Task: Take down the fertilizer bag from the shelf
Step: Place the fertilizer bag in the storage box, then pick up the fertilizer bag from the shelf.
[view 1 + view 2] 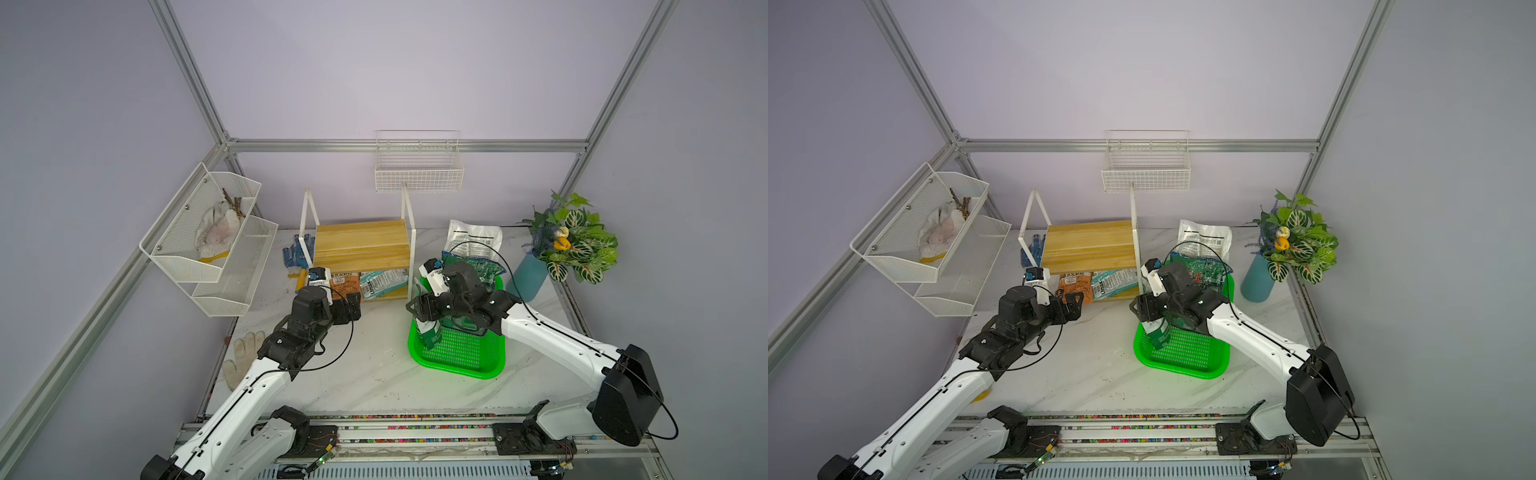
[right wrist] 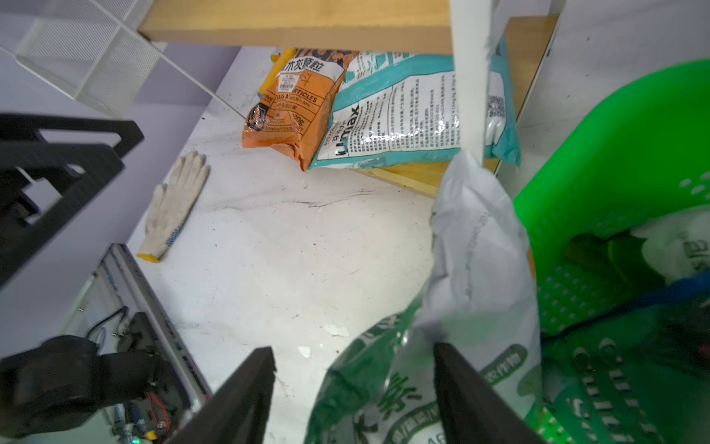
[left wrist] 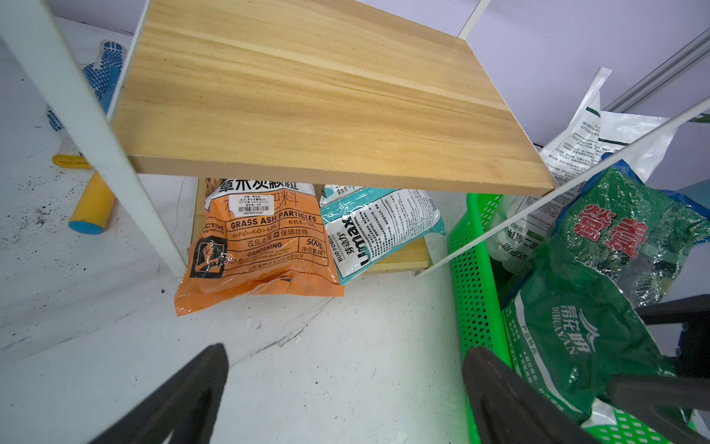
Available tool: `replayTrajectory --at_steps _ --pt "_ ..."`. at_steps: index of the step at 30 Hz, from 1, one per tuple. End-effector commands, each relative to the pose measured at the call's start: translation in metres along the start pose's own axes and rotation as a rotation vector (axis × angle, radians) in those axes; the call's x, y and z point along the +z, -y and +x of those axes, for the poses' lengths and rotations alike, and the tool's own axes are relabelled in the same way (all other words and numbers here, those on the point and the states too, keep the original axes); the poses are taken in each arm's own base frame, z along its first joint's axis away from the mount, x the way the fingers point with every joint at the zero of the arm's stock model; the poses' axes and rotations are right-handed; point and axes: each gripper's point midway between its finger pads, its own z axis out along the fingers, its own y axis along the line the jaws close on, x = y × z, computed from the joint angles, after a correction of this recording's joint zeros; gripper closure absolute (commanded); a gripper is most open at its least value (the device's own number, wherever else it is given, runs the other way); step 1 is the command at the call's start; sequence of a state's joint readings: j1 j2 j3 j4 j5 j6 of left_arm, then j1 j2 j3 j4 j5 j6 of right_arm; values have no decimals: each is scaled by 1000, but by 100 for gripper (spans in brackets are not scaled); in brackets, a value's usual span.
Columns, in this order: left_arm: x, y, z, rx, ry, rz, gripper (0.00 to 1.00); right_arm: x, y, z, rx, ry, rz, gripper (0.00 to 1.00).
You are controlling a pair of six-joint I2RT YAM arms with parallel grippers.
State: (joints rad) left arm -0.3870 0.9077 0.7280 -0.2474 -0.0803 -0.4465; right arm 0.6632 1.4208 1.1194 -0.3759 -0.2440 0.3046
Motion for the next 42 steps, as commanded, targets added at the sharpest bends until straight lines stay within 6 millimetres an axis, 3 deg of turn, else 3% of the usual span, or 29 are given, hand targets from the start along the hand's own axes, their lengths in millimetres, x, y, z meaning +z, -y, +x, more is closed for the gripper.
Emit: replayTrajectory --at_steps 1,4,10,17,30,37,42 --pt "0 -8 3 -20 -1 -33 0 -25 -10 -28 -42 82 18 19" --pt "2 -15 5 -34 -14 -76 0 -39 -7 -41 -70 137 62 1" --pt "7 -22 13 -75 -16 -101 0 -73 9 -64 -33 283 185 0" --pt "21 -32 31 -222 -28 -108 0 -94 8 -68 -16 353 173 1" --pt "37 -82 72 -716 125 -214 0 -92 16 -59 -3 325 196 3" --pt "55 -91 77 -923 241 -158 5 -89 20 -54 -9 314 211 3" --pt "64 -94 72 -937 271 -165 6 -88 22 -51 -17 308 219 4"
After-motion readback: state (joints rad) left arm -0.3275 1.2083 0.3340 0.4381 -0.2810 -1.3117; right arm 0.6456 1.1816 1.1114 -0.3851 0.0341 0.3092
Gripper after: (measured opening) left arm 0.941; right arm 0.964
